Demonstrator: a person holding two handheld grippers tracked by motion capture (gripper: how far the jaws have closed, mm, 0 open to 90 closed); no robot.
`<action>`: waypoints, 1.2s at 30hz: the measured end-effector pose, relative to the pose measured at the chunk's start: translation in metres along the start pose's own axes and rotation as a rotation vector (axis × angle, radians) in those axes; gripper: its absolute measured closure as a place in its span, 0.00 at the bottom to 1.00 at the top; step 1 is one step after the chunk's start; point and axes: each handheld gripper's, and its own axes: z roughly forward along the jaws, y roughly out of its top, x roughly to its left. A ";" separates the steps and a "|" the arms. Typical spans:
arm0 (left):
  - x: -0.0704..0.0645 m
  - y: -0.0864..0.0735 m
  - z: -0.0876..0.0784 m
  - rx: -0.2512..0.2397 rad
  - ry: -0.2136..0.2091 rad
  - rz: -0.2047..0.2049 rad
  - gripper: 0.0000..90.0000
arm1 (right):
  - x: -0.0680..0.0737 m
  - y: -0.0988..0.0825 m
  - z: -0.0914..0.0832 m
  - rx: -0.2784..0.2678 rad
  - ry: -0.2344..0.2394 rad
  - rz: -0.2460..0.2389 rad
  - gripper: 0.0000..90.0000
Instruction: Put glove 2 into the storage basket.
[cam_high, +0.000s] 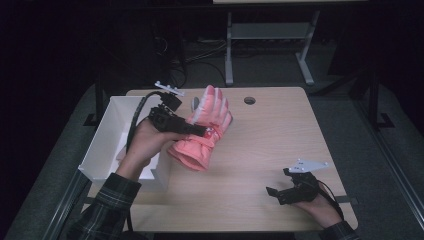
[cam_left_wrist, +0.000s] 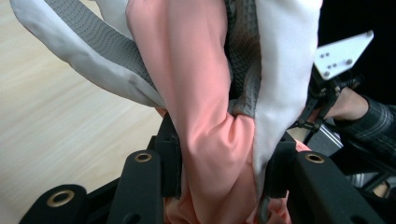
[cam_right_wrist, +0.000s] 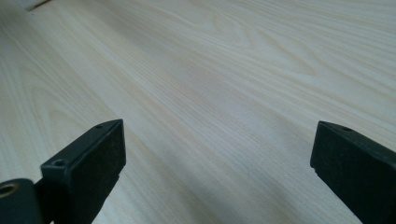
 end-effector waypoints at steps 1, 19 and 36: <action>0.002 0.000 -0.004 -0.007 0.008 -0.004 0.65 | 0.000 0.000 0.000 -0.001 -0.005 -0.004 0.03; 0.066 -0.035 -0.078 -0.098 0.126 -0.168 0.65 | -0.001 -0.004 0.006 0.025 -0.023 -0.014 0.00; 0.133 -0.083 -0.062 -0.040 0.237 -0.303 0.64 | 0.000 -0.005 0.008 0.045 -0.030 -0.024 0.00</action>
